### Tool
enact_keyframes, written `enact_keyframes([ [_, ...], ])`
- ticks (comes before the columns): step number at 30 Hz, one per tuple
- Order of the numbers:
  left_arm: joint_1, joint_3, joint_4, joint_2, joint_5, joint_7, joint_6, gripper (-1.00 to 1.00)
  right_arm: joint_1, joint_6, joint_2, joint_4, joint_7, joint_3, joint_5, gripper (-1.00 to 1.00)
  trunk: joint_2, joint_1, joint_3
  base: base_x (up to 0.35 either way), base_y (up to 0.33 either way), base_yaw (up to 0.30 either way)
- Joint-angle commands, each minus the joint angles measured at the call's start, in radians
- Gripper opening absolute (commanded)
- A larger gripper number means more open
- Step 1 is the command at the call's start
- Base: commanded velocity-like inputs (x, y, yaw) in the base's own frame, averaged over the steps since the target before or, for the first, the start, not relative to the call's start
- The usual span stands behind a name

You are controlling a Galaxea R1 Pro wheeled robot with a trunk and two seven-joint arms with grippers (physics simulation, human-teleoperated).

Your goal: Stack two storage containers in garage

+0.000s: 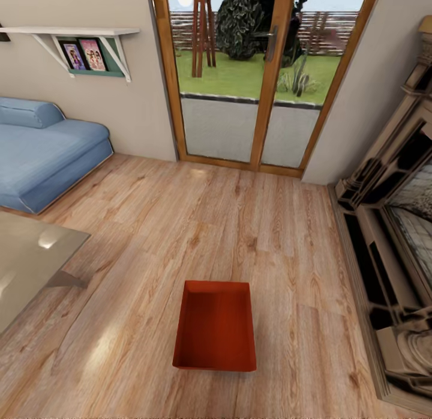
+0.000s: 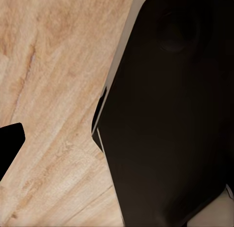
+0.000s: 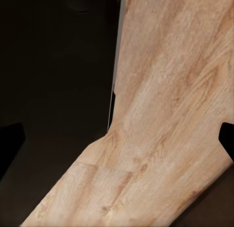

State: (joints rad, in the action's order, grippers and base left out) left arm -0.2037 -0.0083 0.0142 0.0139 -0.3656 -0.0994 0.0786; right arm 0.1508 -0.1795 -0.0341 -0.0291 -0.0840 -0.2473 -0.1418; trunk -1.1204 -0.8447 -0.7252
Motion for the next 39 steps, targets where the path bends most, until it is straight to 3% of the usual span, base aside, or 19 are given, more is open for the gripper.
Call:
enact_keyframes([
  [1, 0.0, -0.001, 0.0, 0.0, -0.004, -0.002, 0.003, 1.0, 0.001, -0.006, 0.0, -0.003, 0.0, -0.009, -0.01, 1.0, 0.0, 0.0, -0.002, 0.0, 0.0, 0.0],
  [39, 0.0, -0.002, 0.0, 0.0, -0.004, -0.002, 0.003, 1.0, 0.001, -0.006, 0.0, -0.003, 0.0, -0.008, -0.01, 1.0, 0.0, 0.0, -0.063, 0.0, 0.0, 0.0],
])
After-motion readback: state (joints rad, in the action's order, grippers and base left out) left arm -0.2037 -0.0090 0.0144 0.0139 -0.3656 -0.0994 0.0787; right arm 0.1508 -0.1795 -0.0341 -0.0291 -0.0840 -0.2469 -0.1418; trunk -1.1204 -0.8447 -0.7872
